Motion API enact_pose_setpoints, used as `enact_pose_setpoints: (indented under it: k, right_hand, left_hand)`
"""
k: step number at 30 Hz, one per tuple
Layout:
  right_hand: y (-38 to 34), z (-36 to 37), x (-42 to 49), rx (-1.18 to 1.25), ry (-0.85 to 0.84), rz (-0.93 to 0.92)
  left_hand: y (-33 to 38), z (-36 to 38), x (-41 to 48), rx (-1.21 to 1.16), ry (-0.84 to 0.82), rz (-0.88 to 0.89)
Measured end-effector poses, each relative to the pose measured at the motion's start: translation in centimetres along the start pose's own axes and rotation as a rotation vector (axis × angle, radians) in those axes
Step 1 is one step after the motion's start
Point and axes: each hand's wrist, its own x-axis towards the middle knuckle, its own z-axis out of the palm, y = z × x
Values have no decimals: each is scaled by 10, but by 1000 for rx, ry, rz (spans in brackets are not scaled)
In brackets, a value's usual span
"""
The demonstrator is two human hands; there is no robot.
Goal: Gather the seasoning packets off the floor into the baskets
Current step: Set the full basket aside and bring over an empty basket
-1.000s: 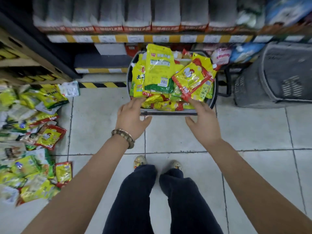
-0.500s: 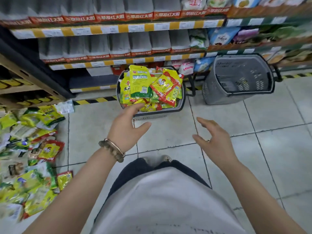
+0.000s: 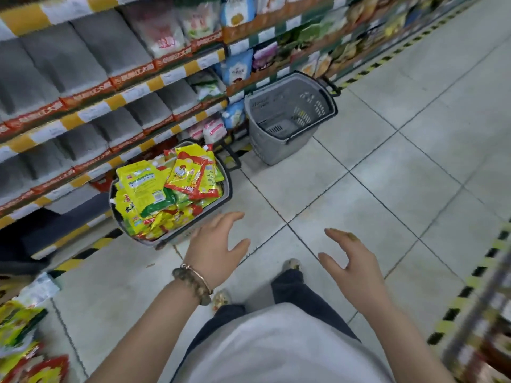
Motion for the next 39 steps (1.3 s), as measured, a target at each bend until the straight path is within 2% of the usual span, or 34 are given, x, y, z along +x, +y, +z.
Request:
enact_pose_setpoints:
  k: [7,15,23,29,39]
  right_hand:
    - [87,-70,50,69,72,115]
    - [155,-155,158,38,-61,77]
    - [139,-202,317,13,-189,-70]
    - [119,-235,466,-60,-242,-124]
    - [91,-305,678,-96,-241,-70]
  left_hand:
    - [91,60,92,-37,-38,36]
    - [184,117,182,-15,-38,-43]
    - [207,117,278,-42,33,-253]
    - [219,108,410,-85,53,-358]
    - [292,69,638,-79,36,-242]
